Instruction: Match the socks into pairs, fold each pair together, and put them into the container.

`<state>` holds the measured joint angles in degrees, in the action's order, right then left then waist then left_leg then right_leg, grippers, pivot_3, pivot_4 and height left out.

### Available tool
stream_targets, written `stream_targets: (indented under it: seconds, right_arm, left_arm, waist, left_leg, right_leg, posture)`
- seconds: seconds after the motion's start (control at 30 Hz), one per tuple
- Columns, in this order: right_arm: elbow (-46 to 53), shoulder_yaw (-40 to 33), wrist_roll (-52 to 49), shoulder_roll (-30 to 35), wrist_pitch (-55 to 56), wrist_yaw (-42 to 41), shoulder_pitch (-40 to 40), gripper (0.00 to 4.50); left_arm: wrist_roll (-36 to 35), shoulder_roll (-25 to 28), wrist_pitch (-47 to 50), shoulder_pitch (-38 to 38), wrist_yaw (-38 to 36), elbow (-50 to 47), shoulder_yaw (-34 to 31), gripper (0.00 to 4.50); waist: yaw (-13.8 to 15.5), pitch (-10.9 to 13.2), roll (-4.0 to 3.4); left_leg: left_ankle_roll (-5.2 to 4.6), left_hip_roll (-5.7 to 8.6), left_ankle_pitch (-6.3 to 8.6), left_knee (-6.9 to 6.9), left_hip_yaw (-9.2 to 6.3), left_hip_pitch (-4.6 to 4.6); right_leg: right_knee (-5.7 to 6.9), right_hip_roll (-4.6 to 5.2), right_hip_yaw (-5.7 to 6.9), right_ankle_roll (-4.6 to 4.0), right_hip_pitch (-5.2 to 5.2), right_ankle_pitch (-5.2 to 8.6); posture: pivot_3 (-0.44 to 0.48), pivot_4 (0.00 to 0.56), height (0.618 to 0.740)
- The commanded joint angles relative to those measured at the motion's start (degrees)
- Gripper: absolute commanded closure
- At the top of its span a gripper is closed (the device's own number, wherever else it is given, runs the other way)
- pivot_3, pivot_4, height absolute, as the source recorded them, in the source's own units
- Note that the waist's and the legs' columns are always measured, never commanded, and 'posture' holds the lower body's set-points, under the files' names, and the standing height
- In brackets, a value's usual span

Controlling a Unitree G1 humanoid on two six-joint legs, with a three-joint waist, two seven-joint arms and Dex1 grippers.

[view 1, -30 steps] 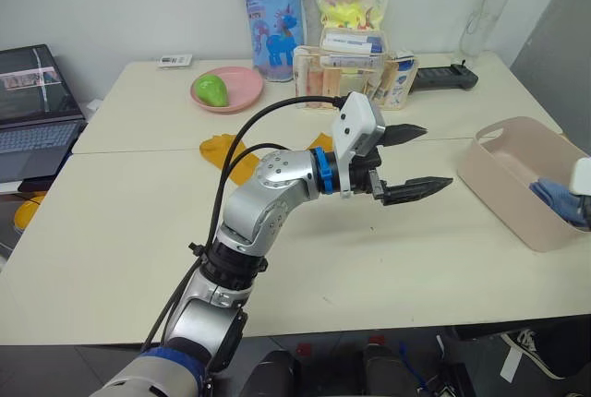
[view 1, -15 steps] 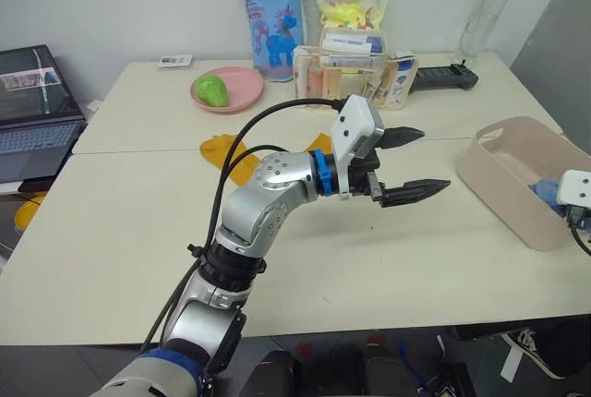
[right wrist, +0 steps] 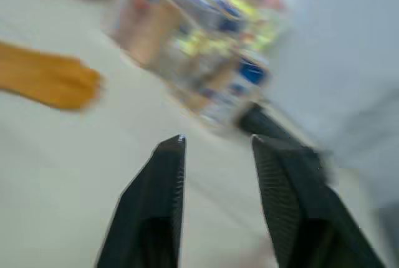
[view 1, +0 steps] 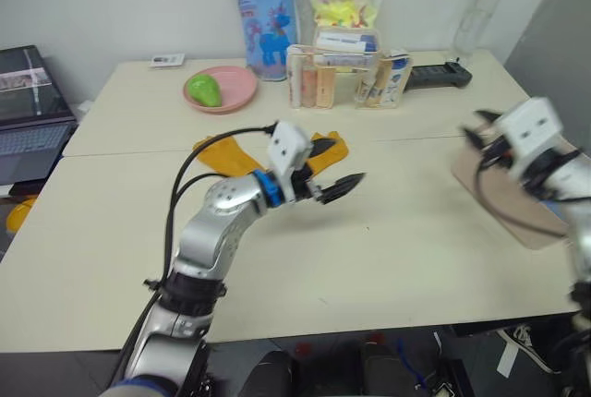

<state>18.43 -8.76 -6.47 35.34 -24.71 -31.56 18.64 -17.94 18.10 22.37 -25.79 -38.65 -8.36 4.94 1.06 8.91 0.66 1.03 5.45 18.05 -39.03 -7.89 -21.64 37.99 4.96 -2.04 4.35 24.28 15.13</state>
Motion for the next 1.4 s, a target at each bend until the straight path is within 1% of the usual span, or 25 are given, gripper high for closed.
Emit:
stream_targets:
  seconds: [0.03,0.07,0.13,0.17,0.23,0.33,0.47,0.6,0.73,0.93,1.03,1.1,1.17,1.27,1.33,1.37,1.4]
  right_arm:
    - [7.96,0.21,-1.51,-5.76,-3.44,5.88,-3.85,1.24]
    - [8.07,1.63,-0.9,-8.57,-2.4,7.69,-6.82,0.85]
    - [6.98,3.29,0.69,-12.9,0.02,10.59,-11.73,0.16]
    - [6.18,3.5,0.99,-14.76,0.87,11.84,-13.57,0.07]
    - [5.24,3.24,0.79,-17.61,1.92,13.63,-16.5,0.07]
    - [5.08,4.78,2.67,-17.63,4.31,13.86,-19.53,0.07]
    - [5.59,6.08,6.13,-17.78,8.89,15.89,-24.96,0.07]
    - [5.38,6.45,6.61,-18.05,9.93,16.4,-25.4,0.07]
    - [4.54,6.62,6.84,-17.93,9.95,16.33,-24.74,0.07]
    - [4.91,5.22,5.7,-17.67,9.33,15.47,-24.88,0.07]
    - [5.1,5.48,5.78,-17.41,9.22,15.13,-24.75,0.07]
    - [5.49,5.97,5.71,-16.84,8.88,14.38,-24.24,0.07]
    - [6.1,6.7,4.49,-15.98,7.51,12.27,-23.55,0.07]
    - [7.68,7.61,1.09,-14.54,2.1,8.46,-21.73,0.07]
    - [8.25,8.57,0.64,-12.48,0.61,6.09,-19.77,0.07]
    - [8.7,8.79,-1.31,-11.64,-1.58,4.23,-17.01,0.07]
    - [9.02,8.87,-2.81,-11.14,-3.24,3.02,-15.05,0.07]
  left_arm:
    - [1.59,-0.04,-2.93,5.14,4.74,-2.91,-3.45,0.0]
    - [2.76,0.01,-4.53,8.77,6.44,-3.12,-4.49,0.0]
    - [4.62,-0.63,-8.23,14.73,9.44,-3.46,-6.07,0.0]
    - [5.08,-1.42,-9.75,16.93,11.08,-3.6,-6.91,0.0]
    - [5.26,-3.16,-11.82,20.81,13.85,-4.38,-8.31,0.0]
    - [5.64,-3.82,-13.8,25.66,14.57,-6.02,-8.55,0.0]
    - [6.74,-4.37,-16.31,35.09,17.24,-8.42,-10.25,0.0]
    - [5.5,-5.47,-15.84,37.39,19.14,-8.72,-11.44,0.0]
    - [6.43,-5.72,-16.7,39.15,18.87,-9.1,-9.97,0.0]
    - [6.28,-5.57,-16.92,39.19,19.4,-8.71,-10.19,0.0]
    - [6.31,-5.0,-16.94,37.95,19.0,-8.12,-10.24,0.0]
    - [6.51,-4.05,-16.95,36.88,18.04,-8.1,-9.81,0.0]
    - [8.0,-1.98,-17.92,34.95,16.51,-7.66,-8.91,0.0]
    - [9.74,1.47,-18.66,29.81,14.02,-5.08,-7.85,0.0]
    - [10.53,3.46,-18.8,25.43,12.32,-2.17,-7.12,0.0]
    - [13.11,5.61,-20.81,19.27,9.39,2.4,-4.5,0.0]
    - [14.99,7.07,-22.41,14.91,7.24,5.74,-2.61,0.0]
  waist:
    - [0.33,-0.07,0.09]
    - [0.27,-0.27,0.3]
    - [0.22,-0.43,0.49]
    - [0.19,-0.38,0.44]
    - [0.26,-0.37,0.42]
    - [0.25,-0.38,0.4]
    - [0.08,-0.43,0.36]
    - [0.22,-0.43,0.36]
    - [0.18,-0.43,0.36]
    - [0.17,-0.43,0.36]
    - [0.17,-0.43,0.36]
    - [0.17,-0.43,0.36]
    - [0.17,-0.43,0.36]
    - [0.17,-0.43,0.36]
    - [0.19,-0.43,0.36]
    - [0.12,-0.43,0.36]
    - [0.27,-0.41,0.35]
  left_leg:
    - [-0.01,0.05,0.0,-0.09,0.03,-0.06]
    - [-0.03,0.09,-0.01,-0.08,0.04,-0.03]
    - [-0.02,-0.01,0.0,0.09,0.06,0.32]
    - [-0.02,-0.02,0.0,0.23,0.07,0.45]
    - [-0.03,0.04,0.01,0.23,0.16,0.46]
    - [-0.03,0.01,0.01,0.23,0.17,0.56]
    - [-0.03,-0.04,0.03,0.34,0.21,0.66]
    - [-0.04,-0.04,0.04,0.39,0.18,0.7]
    - [-0.08,-0.05,0.06,0.36,0.15,0.82]
    - [-0.07,-0.08,0.07,0.39,0.14,0.81]
    - [-0.08,-0.08,0.07,0.39,0.15,0.81]
    - [-0.08,-0.08,0.07,0.39,0.14,0.81]
    - [-0.08,-0.08,0.07,0.39,0.15,0.81]
    - [-0.08,-0.08,0.07,0.39,0.13,0.81]
    - [-0.08,-0.08,0.07,0.38,0.12,0.81]
    - [-0.08,-0.08,0.07,0.37,0.12,0.81]
    - [-0.08,-0.08,0.07,0.36,0.14,0.81]
  right_leg:
    - [-0.03,0.0,0.04,0.07,0.0,-0.06]
    - [-0.1,0.0,0.07,0.13,-0.04,-0.12]
    - [-0.12,-0.01,-0.03,0.12,-0.22,-0.12]
    - [-0.14,-0.03,-0.08,0.12,-0.23,-0.11]
    - [-0.02,-0.04,-0.2,0.1,-0.16,-0.12]
    - [0.01,-0.06,-0.21,0.08,-0.21,-0.14]
    - [-0.03,-0.11,-0.28,0.08,-0.22,-0.13]
    - [-0.01,-0.15,-0.26,0.06,-0.24,-0.13]
    - [-0.08,-0.2,-0.22,0.05,-0.44,-0.14]
    - [-0.14,-0.23,-0.22,0.05,-0.43,-0.14]
    - [-0.14,-0.23,-0.22,0.05,-0.43,-0.14]
    - [-0.14,-0.23,-0.21,0.05,-0.43,-0.14]
    - [-0.14,-0.23,-0.22,0.05,-0.43,-0.14]
    - [-0.14,-0.4,-0.2,0.05,-0.44,-0.14]
    - [-0.14,-0.44,-0.2,0.04,-0.46,-0.14]
    - [-0.13,-0.44,-0.19,0.04,-0.46,-0.14]
    - [-0.13,-0.44,-0.21,0.04,-0.45,-0.14]
  posture:
    - [0.0,0.15,0.74]
    - [0.0,0.15,0.74]
    - [0.0,0.15,0.74]
    - [0.0,0.15,0.74]
    - [0.0,0.15,0.74]
    - [0.0,0.15,0.74]
    - [0.0,0.15,0.74]
    - [0.0,0.15,0.74]
    - [0.0,0.15,0.74]
    - [0.0,0.15,0.74]
    - [0.0,0.15,0.74]
    - [0.0,0.15,0.74]
    - [0.0,0.15,0.74]
    - [0.0,0.15,0.74]
    - [0.0,0.15,0.74]
    - [0.0,0.15,0.74]
    - [0.0,0.15,0.74]
